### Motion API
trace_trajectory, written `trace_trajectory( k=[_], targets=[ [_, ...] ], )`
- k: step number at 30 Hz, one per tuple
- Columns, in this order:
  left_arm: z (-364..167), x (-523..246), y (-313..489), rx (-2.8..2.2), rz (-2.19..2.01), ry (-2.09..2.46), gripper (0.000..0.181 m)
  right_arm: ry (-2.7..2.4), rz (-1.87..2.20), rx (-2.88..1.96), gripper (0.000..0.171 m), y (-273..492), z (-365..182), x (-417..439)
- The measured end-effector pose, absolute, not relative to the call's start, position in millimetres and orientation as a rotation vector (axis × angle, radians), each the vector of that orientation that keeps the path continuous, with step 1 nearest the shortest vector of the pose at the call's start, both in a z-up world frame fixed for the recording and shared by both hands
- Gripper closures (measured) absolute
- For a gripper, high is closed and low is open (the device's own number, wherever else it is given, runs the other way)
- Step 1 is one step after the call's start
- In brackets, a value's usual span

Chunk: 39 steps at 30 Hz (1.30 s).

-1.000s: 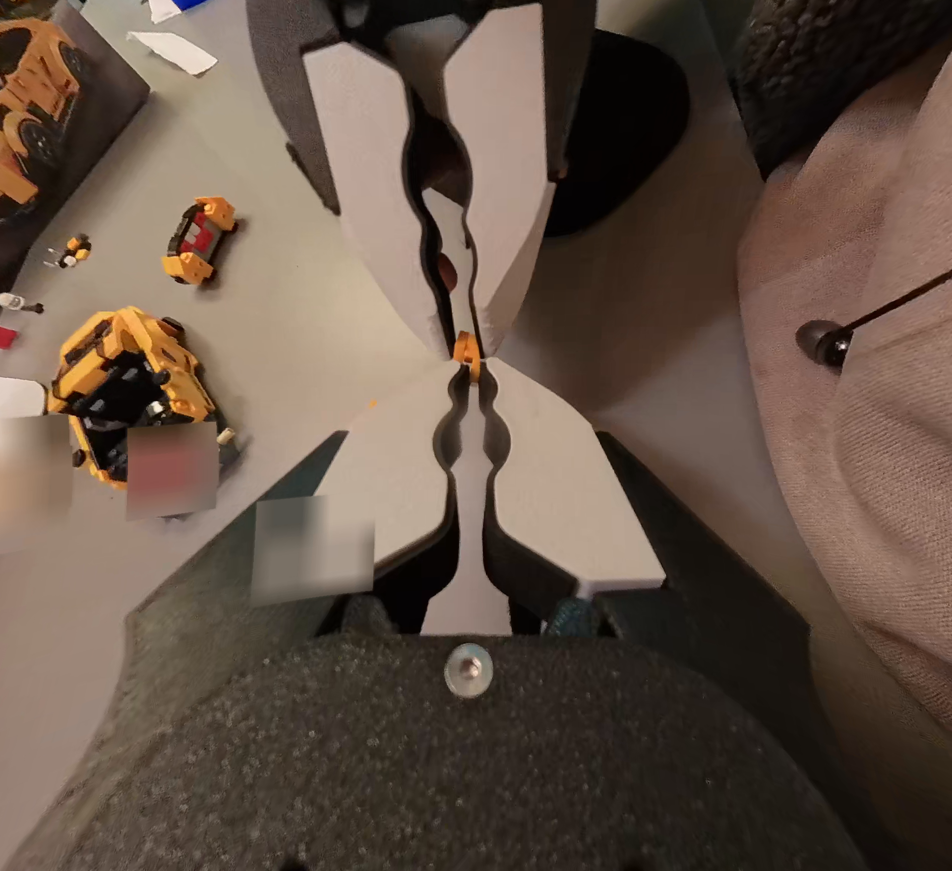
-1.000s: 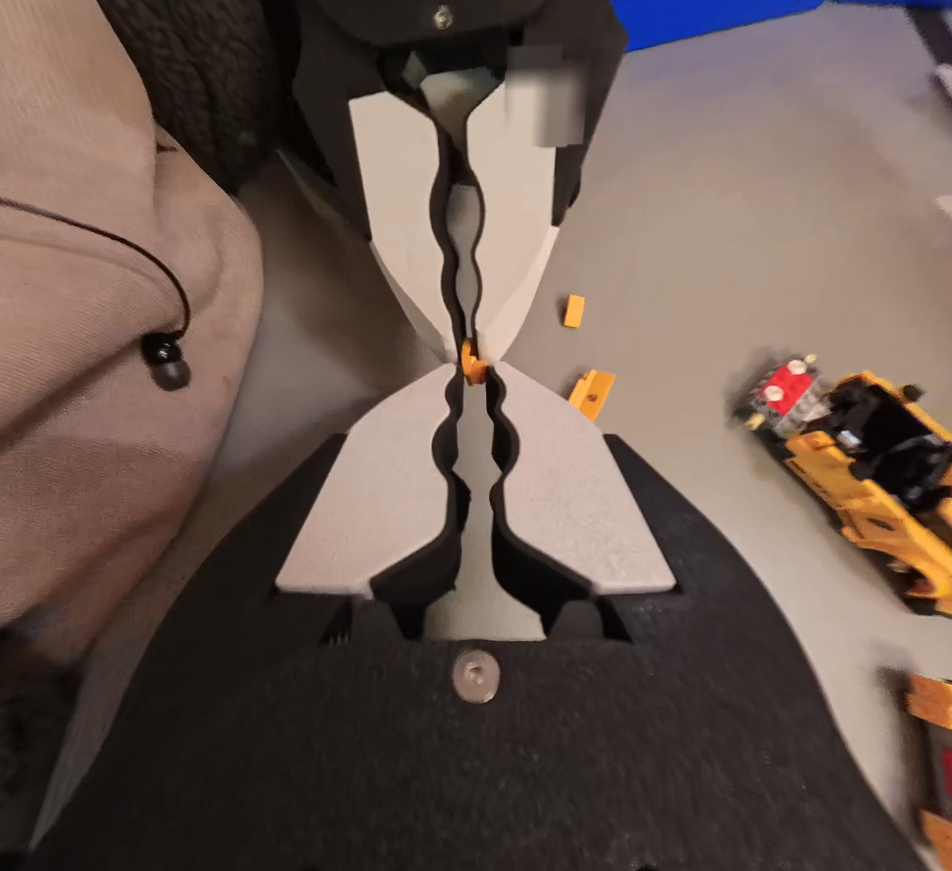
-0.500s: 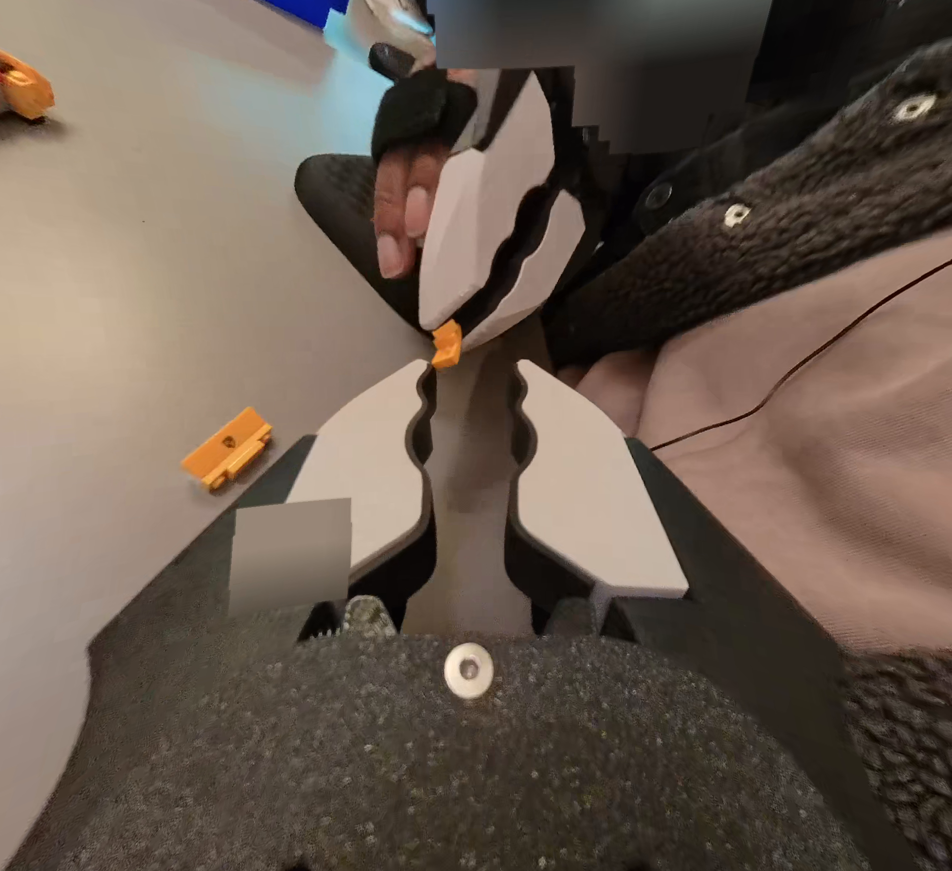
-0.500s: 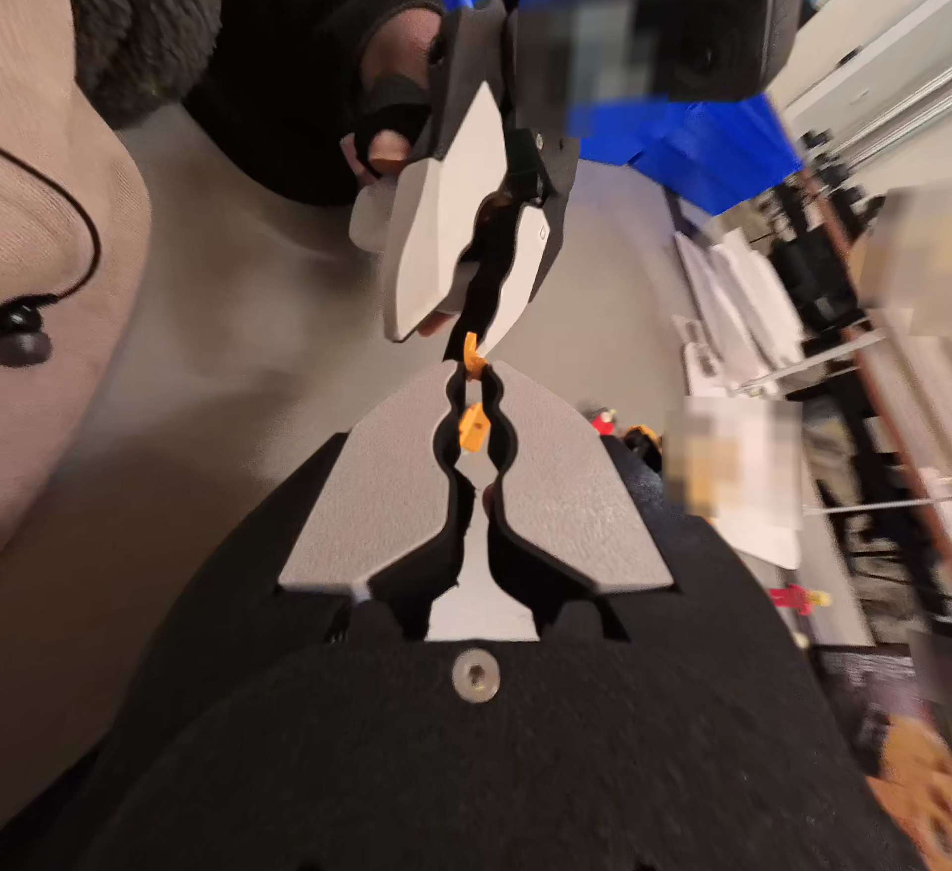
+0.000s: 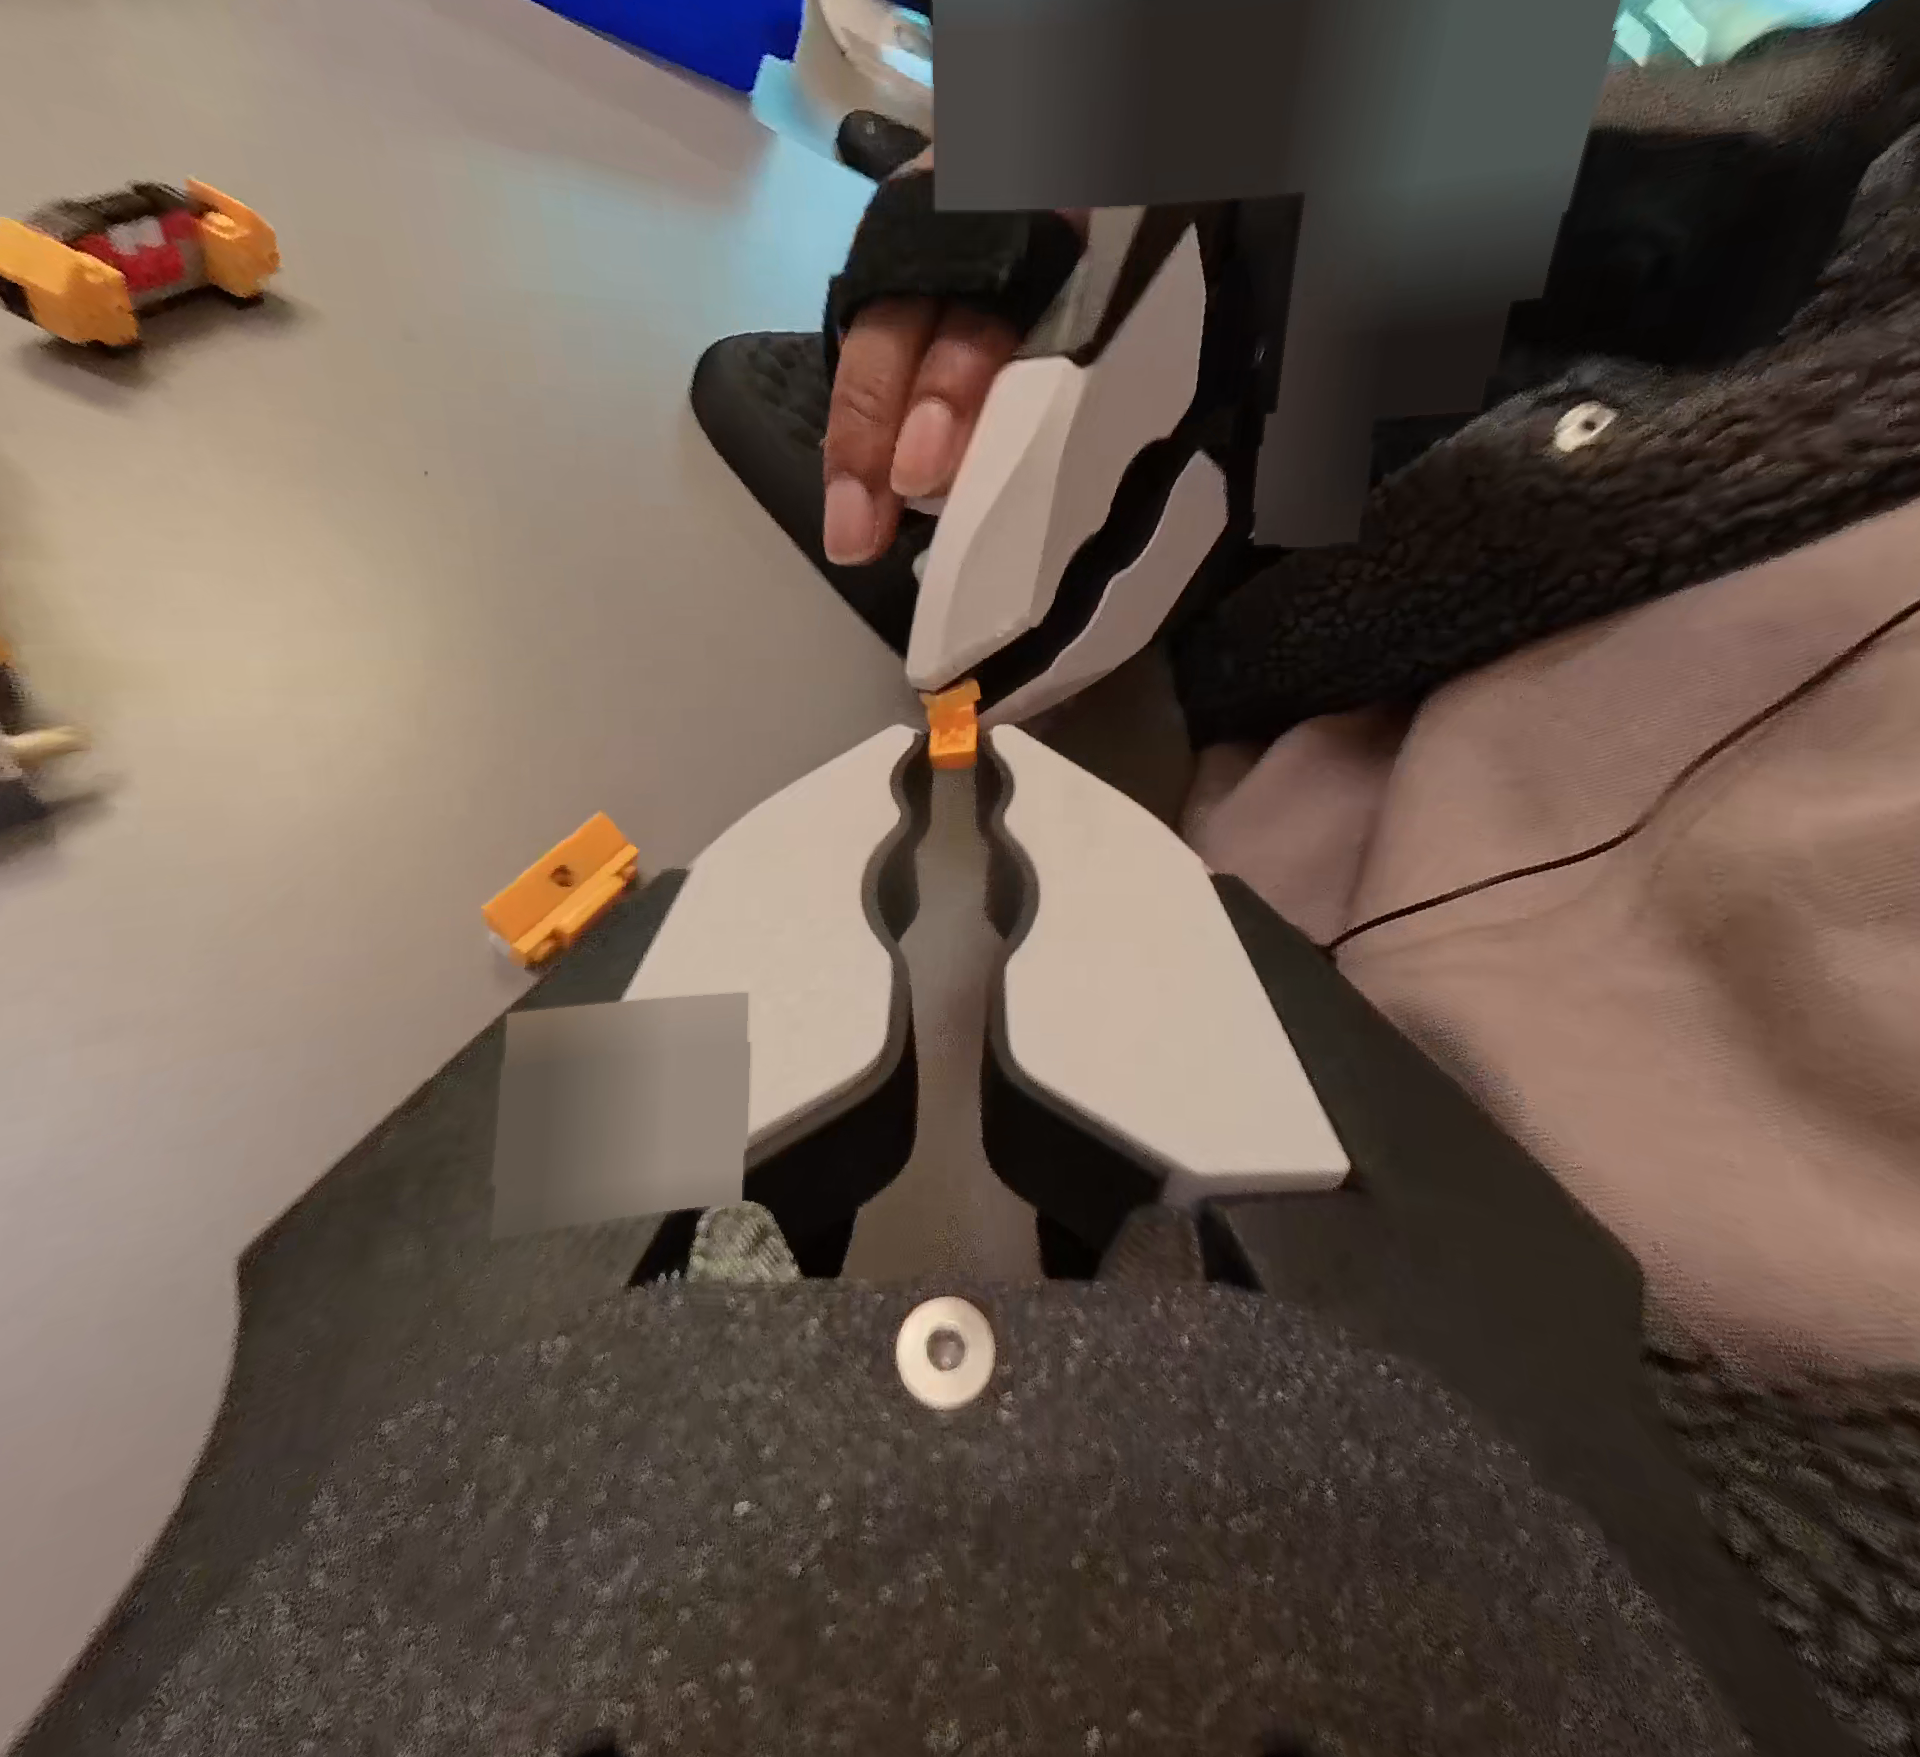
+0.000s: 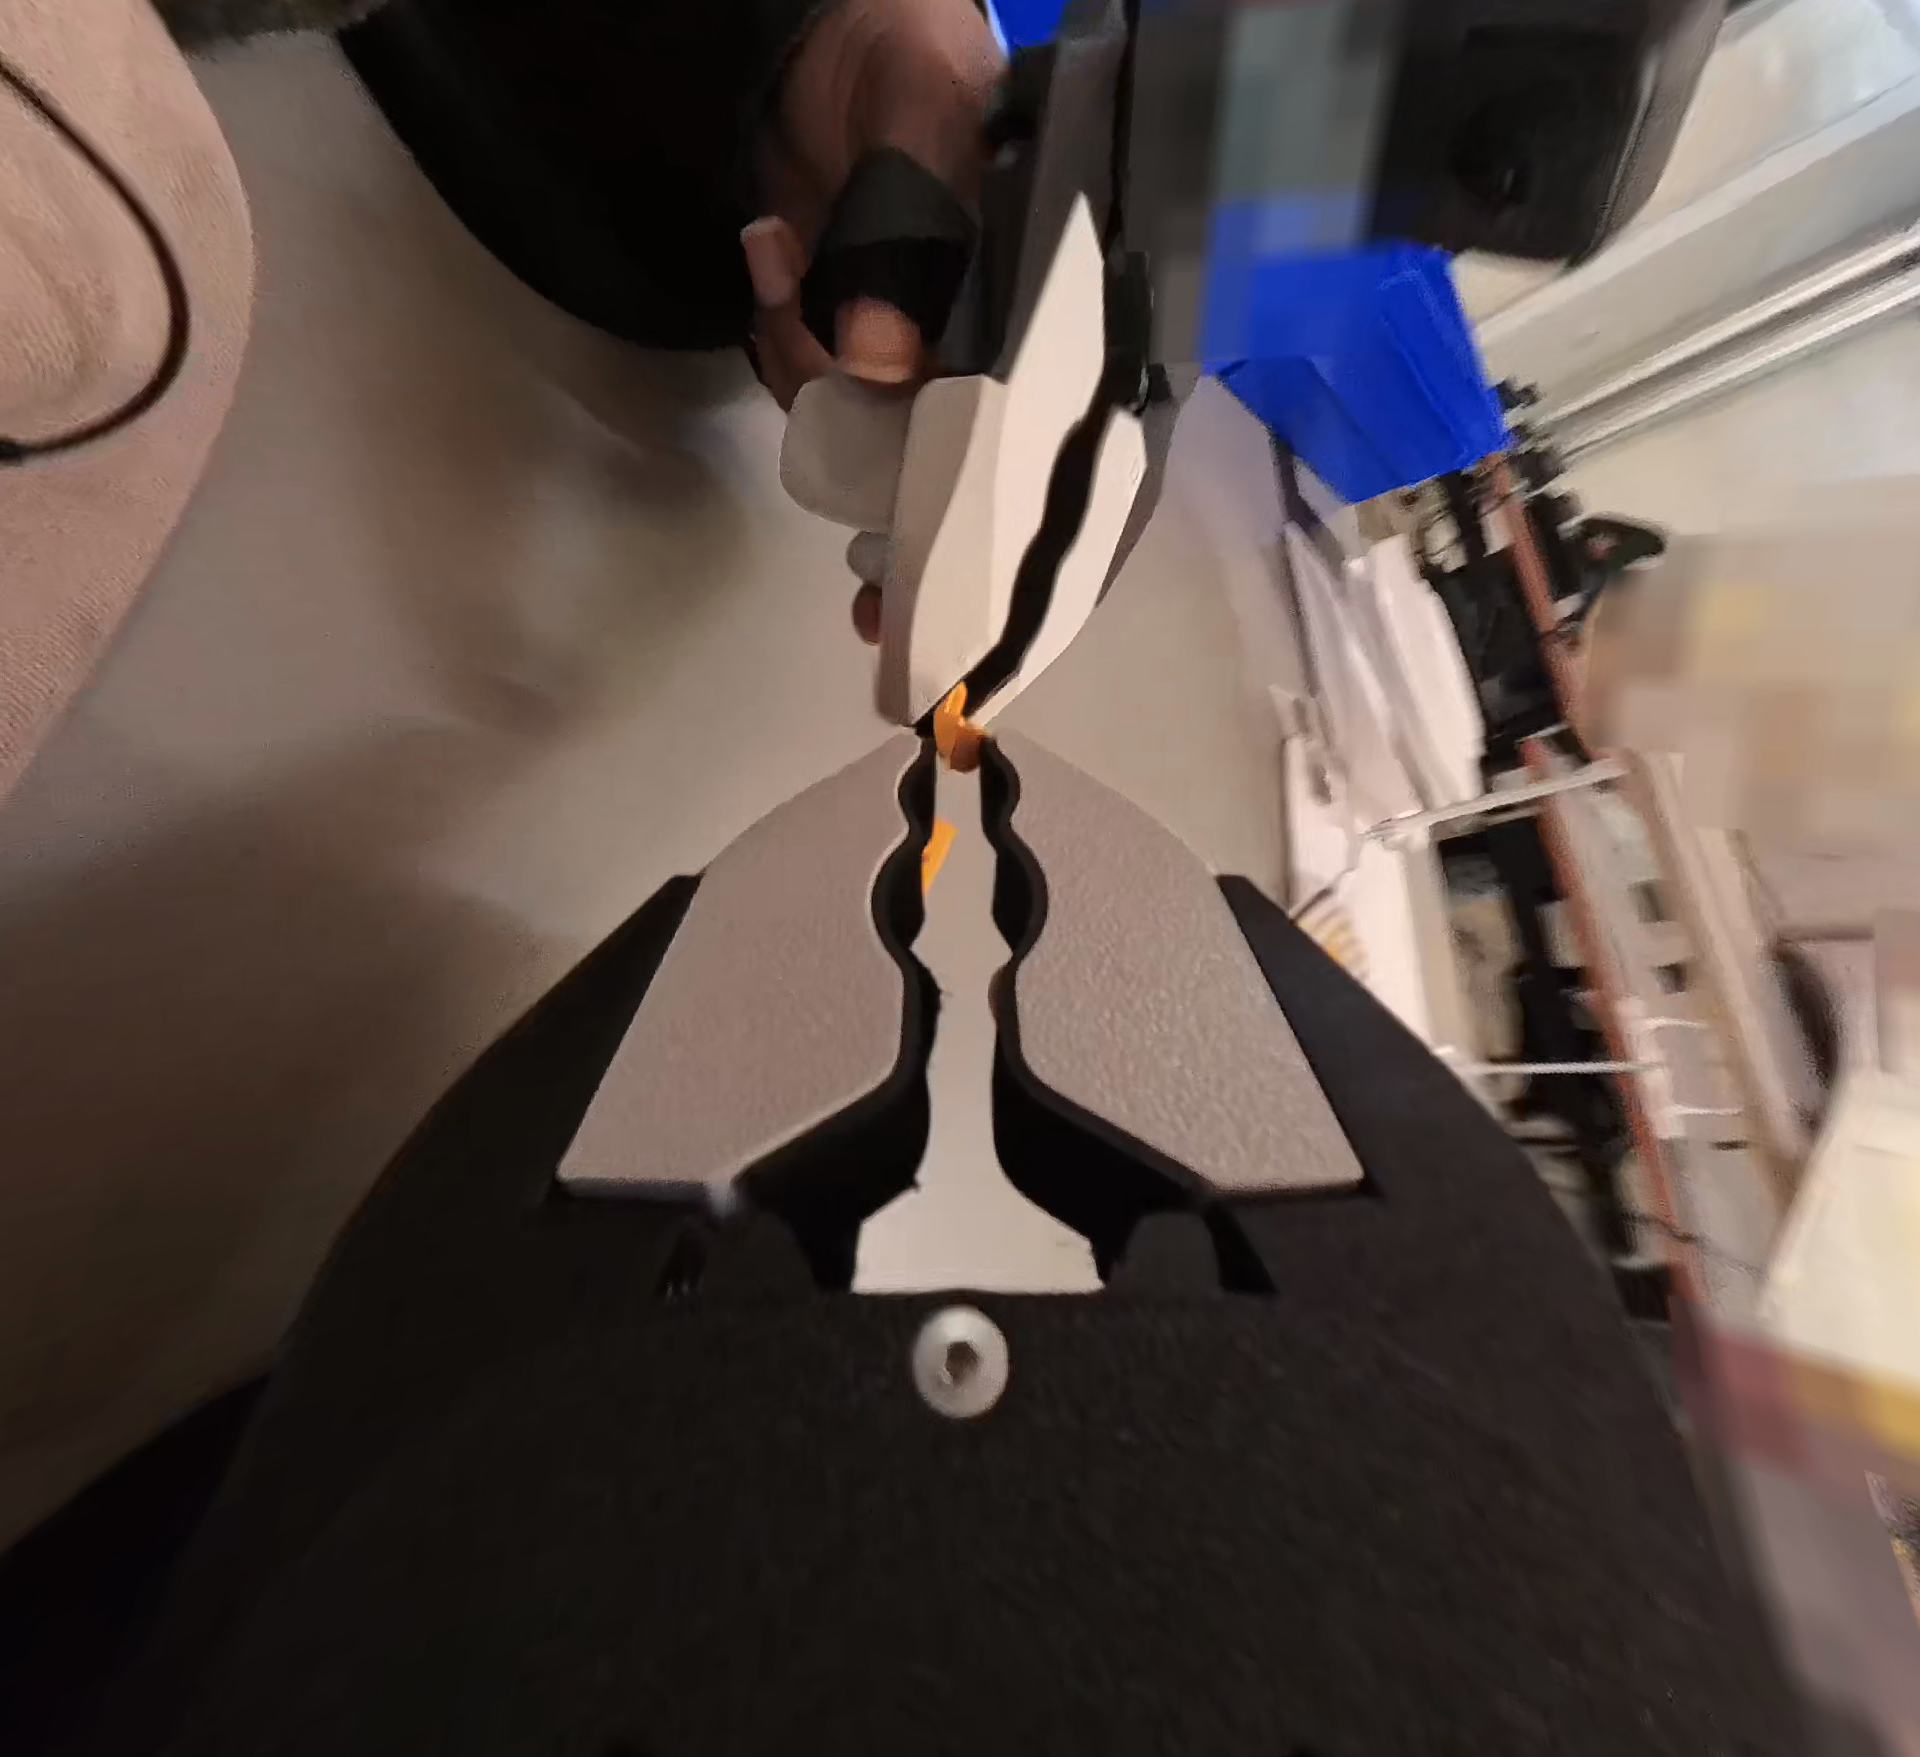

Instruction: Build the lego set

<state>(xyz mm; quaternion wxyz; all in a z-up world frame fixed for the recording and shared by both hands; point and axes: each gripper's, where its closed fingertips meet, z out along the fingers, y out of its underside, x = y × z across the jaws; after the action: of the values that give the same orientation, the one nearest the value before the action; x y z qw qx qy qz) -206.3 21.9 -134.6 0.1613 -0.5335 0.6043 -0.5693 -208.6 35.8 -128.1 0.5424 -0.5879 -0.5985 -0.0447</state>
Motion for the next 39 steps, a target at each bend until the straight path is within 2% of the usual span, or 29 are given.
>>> trace_trajectory(
  k=[3, 6, 9, 18, 39],
  targets=[
    [-141.8, -204.7, 28.8, -1.442, -1.374, 1.782, 0.173, -1.358, 0.179, -1.622, 0.15, 32.3, -133.7, -204.8],
    [-145.7, -203.9, 29.2, -1.355, -1.208, 1.832, 0.173, -1.323, 0.354, -1.679, 0.152, 30.7, -125.8, -203.9],
    [-150.0, -203.6, 27.3, -1.255, -1.069, 1.884, 0.173, -1.407, 0.35, -1.695, 0.159, 31.9, -130.8, -202.1],
    [-158.2, -203.6, 26.8, -1.12, -0.856, 1.951, 0.173, -1.628, 0.32, -1.69, 0.162, 26.4, -148.2, -207.6],
    [-147.8, -200.6, 42.0, -0.95, -0.504, 1.866, 0.173, -1.237, 0.294, -1.833, 0.163, 41.2, -141.6, -203.8]
  ],
)
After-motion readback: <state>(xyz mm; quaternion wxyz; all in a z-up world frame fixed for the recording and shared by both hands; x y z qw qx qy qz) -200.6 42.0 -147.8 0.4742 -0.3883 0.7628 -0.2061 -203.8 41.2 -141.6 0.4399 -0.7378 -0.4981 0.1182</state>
